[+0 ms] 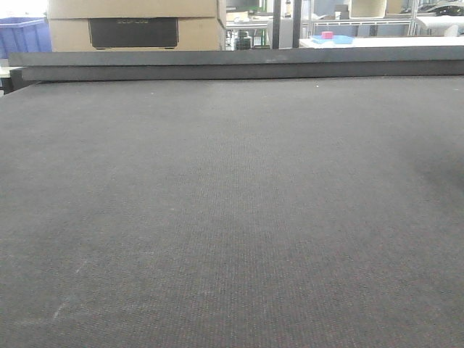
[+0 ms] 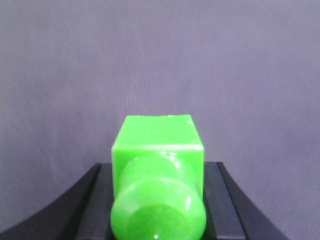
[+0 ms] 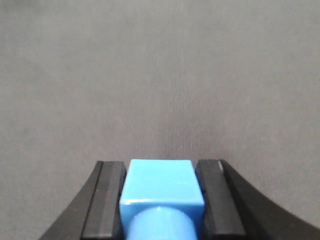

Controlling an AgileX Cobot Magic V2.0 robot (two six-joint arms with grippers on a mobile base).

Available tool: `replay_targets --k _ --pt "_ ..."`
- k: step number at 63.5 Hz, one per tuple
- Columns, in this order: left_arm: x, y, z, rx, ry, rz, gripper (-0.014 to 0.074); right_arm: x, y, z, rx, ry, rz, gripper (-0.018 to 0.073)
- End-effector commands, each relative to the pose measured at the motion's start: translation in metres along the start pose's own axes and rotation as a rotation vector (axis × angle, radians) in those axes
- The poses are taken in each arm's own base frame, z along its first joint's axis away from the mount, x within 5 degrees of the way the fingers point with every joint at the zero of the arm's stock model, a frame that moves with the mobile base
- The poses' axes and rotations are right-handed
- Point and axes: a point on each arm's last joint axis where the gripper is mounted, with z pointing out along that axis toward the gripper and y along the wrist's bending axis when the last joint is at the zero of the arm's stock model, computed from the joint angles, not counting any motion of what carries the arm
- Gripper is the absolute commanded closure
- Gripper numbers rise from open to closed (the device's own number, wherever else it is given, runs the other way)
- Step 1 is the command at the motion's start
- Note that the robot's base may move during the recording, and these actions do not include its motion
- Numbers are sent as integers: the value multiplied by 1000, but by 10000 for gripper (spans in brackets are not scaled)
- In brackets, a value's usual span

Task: Grab block from conveyor and place in blue bin
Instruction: 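Lift both held bricks up off the conveyor belt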

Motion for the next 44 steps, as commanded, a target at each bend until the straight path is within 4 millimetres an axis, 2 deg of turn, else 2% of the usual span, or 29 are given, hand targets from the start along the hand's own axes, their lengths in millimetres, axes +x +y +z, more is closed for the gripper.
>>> replay_targets --k 1,9,18,35,44 --pt "-9 -4 -26 -18 -128 21 707 -6 0 -17 4 -78 -12 721" --pt "-15 -7 -55 -42 -265 35 707 -12 2 -37 7 -159 -43 721" --pt "-15 -10 -75 -44 -326 45 707 -18 3 -52 4 -243 -50 721" --pt "-8 -16 -95 -20 -339 54 707 -19 8 -75 -46 -299 14 721" --pt "-8 -29 -95 58 -336 97 707 -18 16 -85 -63 -330 -91 721"
